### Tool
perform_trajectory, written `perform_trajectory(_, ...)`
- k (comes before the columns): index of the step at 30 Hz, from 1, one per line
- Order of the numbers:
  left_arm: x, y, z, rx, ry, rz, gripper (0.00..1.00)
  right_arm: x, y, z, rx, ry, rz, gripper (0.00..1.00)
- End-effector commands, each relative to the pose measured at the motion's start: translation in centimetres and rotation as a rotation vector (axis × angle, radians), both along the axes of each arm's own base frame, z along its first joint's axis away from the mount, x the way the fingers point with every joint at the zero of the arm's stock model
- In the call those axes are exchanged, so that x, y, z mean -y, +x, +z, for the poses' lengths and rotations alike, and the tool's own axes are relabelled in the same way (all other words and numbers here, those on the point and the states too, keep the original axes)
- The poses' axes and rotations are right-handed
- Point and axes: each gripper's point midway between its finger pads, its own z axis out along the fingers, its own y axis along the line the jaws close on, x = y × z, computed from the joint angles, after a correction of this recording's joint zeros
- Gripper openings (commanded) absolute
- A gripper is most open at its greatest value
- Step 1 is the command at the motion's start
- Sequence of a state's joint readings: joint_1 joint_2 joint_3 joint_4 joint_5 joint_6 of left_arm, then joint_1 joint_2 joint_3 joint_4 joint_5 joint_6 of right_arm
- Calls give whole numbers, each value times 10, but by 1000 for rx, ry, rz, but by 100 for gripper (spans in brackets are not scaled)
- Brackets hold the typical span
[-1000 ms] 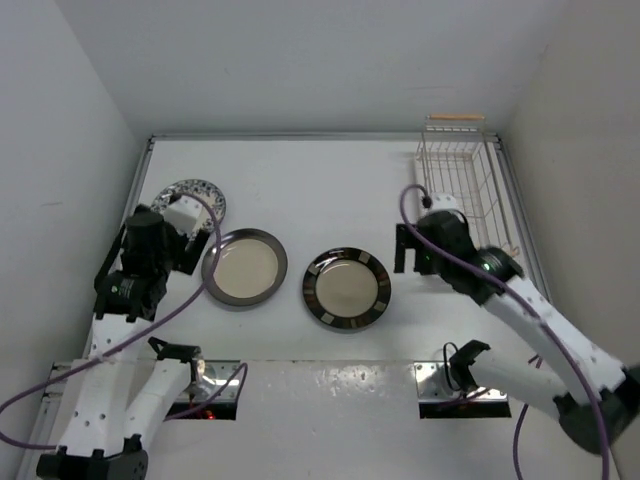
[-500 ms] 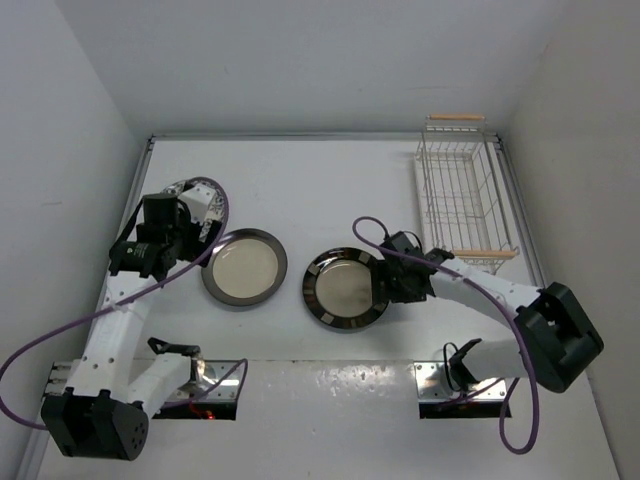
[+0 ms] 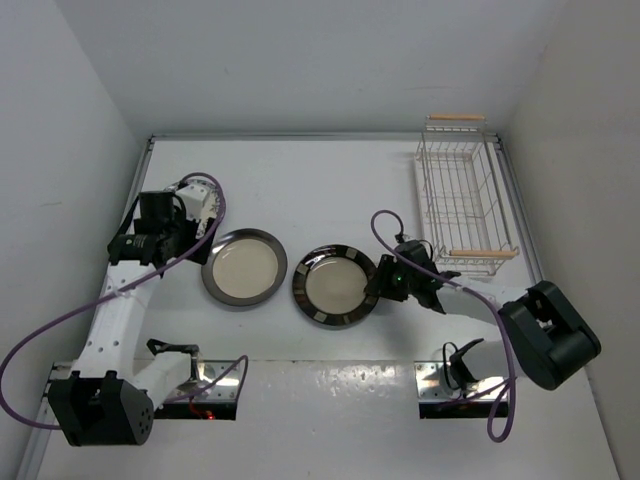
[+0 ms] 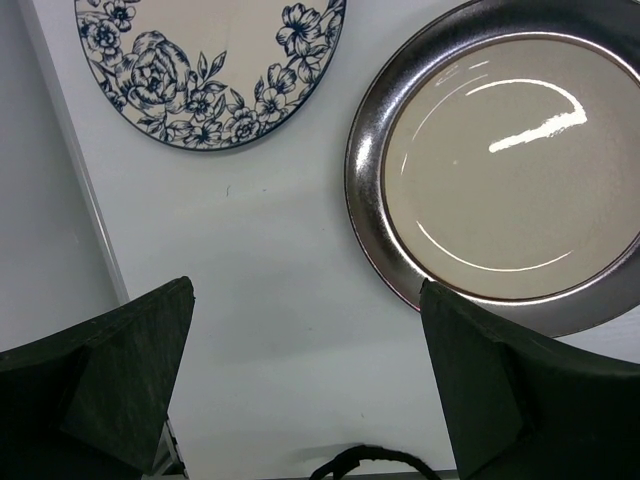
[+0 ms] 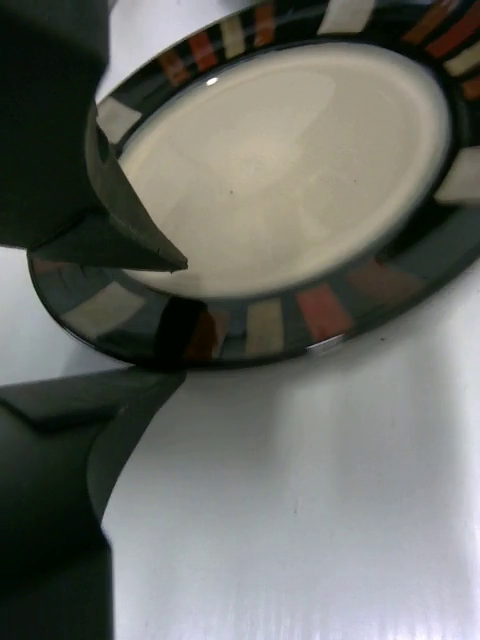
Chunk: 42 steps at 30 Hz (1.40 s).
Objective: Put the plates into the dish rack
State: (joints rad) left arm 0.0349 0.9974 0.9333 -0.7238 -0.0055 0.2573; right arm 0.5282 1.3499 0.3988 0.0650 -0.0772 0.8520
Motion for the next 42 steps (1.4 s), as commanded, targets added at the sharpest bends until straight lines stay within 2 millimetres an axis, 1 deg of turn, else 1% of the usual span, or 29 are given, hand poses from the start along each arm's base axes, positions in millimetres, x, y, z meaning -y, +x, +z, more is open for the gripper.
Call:
perform_trajectory(1, -3, 10, 16, 49, -6, 20, 99, 14, -25, -32, -94, 10, -71, 38)
perform_trajectory(2, -3, 10, 16, 49, -6, 20, 99, 19, -30, -37, -106, -6, -79, 34)
perform_trajectory(3, -3, 11, 13, 40, -7, 20, 99, 23, -33, -40, -113, -12, -94, 23)
perform_trajectory(5, -3, 13, 14, 40, -7, 20, 99, 31, -35, -46, -107, -31, -124, 12)
perform_trajectory(6, -3, 13, 14, 40, -7, 20, 99, 35, -38, -48, -111, -34, -134, 2)
perform_trajectory(8, -4, 14, 12, 29, 0, 13, 99, 38, -39, -49, -102, -30, -140, 0)
perform_trajectory(11, 3, 15, 9, 18, 6, -16, 99, 34, -31, -36, -38, -2, -109, 0)
perform_trajectory(12, 2, 18, 7, 16, 6, -16, 99, 28, -22, -19, 29, 31, -94, 0)
perform_trajectory(14, 5, 18, 7, 16, 5, -25, 99, 24, -15, -3, 83, 2, -35, 0)
perform_trajectory(16, 5, 20, 8, 15, 5, -25, 99, 9, 14, 51, 265, 8, 27, 0)
perform_trajectory(17, 5, 23, 6, 12, 5, -25, 99, 18, 10, 52, 241, -50, 28, 0)
perform_trajectory(18, 5, 23, 6, 12, 5, -25, 99, 20, 28, 84, 342, -73, 9, 0)
perform_trajectory(21, 5, 28, 6, 10, 5, -25, 99, 32, 61, 162, 512, -137, -44, 0)
perform_trajectory(23, 8, 30, 7, 12, 5, -34, 99, 46, 70, 178, 562, -205, -32, 0)
perform_trajectory(24, 8, 32, 11, 21, 5, -34, 97, 48, 82, 210, 625, -193, -53, 0)
perform_trajectory(26, 11, 33, 8, 10, 5, -45, 97, 58, 92, 226, 665, -245, -44, 0)
perform_trajectory(27, 9, 35, 10, 11, 13, -38, 97, 58, 103, 267, 744, -225, -68, 0)
perform_trajectory(28, 9, 35, 10, 11, 13, -38, 97, 67, 108, 279, 772, -259, -69, 0)
perform_trajectory(29, 12, 36, 7, 2, 13, -48, 97, 78, 126, 325, 856, -265, -121, 0)
perform_trajectory(30, 12, 36, 7, 2, 13, -48, 97, 78, 128, 322, 855, -288, -105, 0)
perform_trajectory(31, 12, 36, 7, 2, 13, -48, 97, 82, 135, 350, 916, -281, -134, 0)
perform_trajectory(32, 15, 38, 8, 12, 13, -57, 97, 95, 147, 364, 935, -305, -172, 0)
perform_trajectory(33, 15, 38, 8, 12, 13, -58, 97, 100, 151, 371, 956, -331, -169, 0)
perform_trajectory(34, 14, 38, 9, 12, 19, -51, 97, 104, 155, 392, 1000, -328, -187, 0)
perform_trajectory(35, 14, 38, 9, 12, 19, -51, 97, 105, 165, 400, 1013, -337, -185, 0)
perform_trajectory(36, 14, 38, 9, 12, 19, -51, 97, 118, 169, 415, 1038, -349, -211, 0)
perform_trajectory(39, 14, 38, 9, 12, 19, -51, 97, 138, 184, 443, 1099, -382, -254, 0)
perform_trajectory(41, 14, 38, 9, 12, 19, -51, 97, 153, 191, 450, 1115, -441, -279, 0)
perform_trajectory(42, 14, 38, 9, 12, 19, -51, 97, 165, 190, 465, 1145, -467, -312, 0)
